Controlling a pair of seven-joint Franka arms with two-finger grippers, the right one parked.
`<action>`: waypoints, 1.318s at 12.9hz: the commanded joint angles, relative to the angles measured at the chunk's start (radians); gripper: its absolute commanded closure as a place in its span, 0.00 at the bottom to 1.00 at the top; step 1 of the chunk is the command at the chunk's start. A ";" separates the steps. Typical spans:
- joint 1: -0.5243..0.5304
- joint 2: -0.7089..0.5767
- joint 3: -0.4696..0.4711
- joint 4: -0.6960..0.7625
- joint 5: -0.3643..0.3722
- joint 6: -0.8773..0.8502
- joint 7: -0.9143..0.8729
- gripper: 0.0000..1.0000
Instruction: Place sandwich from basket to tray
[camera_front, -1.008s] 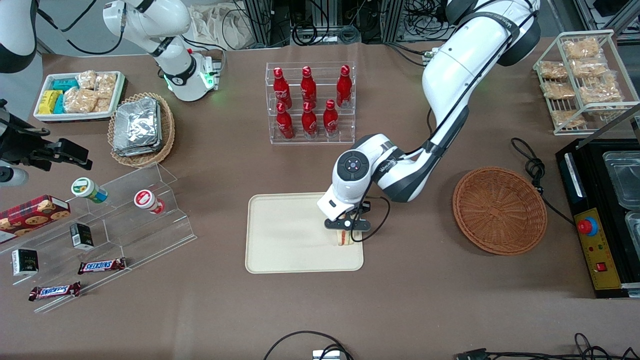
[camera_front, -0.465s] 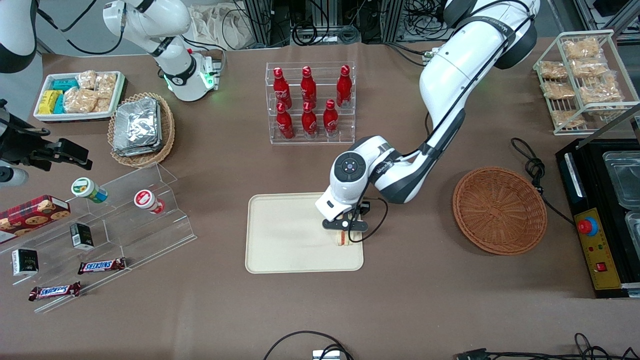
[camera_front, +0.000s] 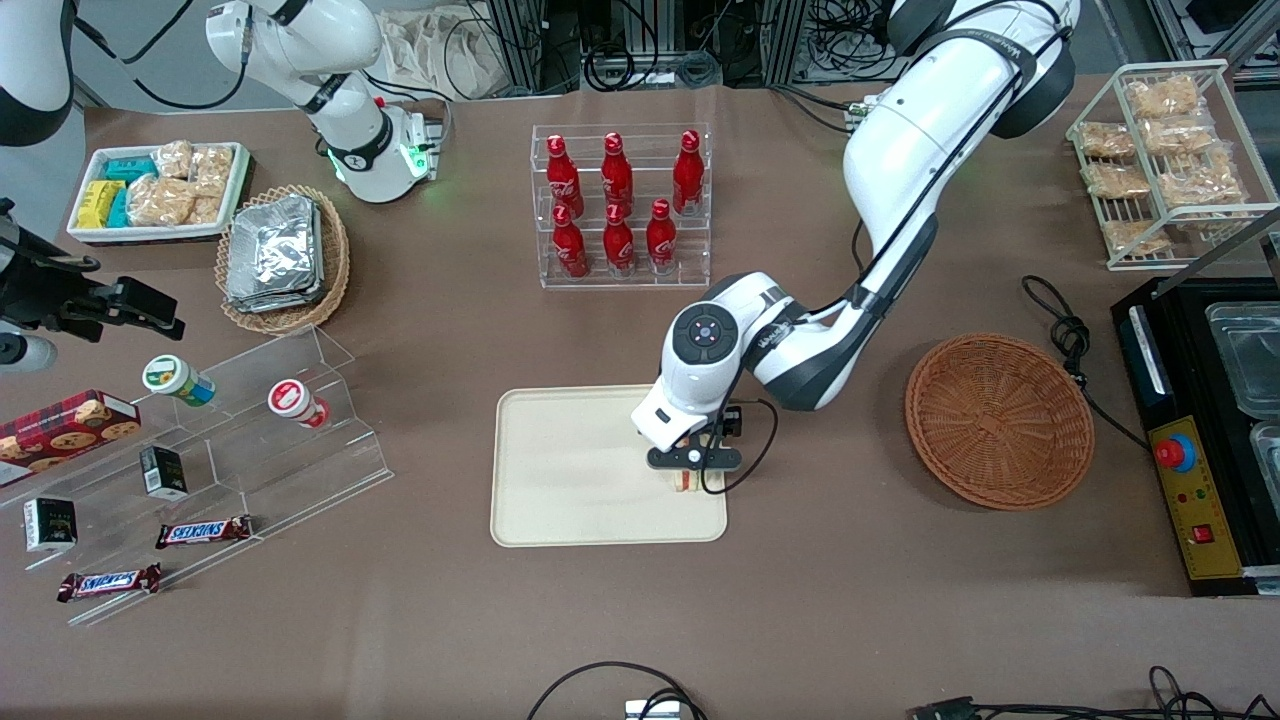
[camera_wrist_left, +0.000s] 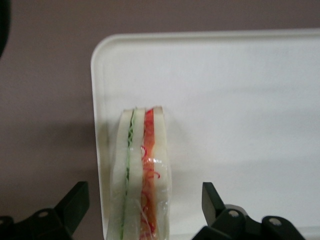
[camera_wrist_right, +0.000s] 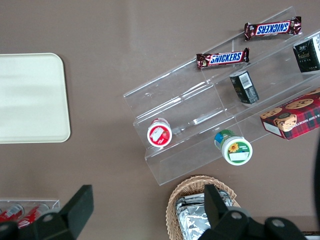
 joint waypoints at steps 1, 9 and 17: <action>0.059 -0.096 0.001 0.002 0.005 -0.071 -0.083 0.00; 0.272 -0.353 0.000 -0.007 -0.035 -0.398 -0.098 0.00; 0.473 -0.502 0.000 -0.004 -0.233 -0.553 0.260 0.00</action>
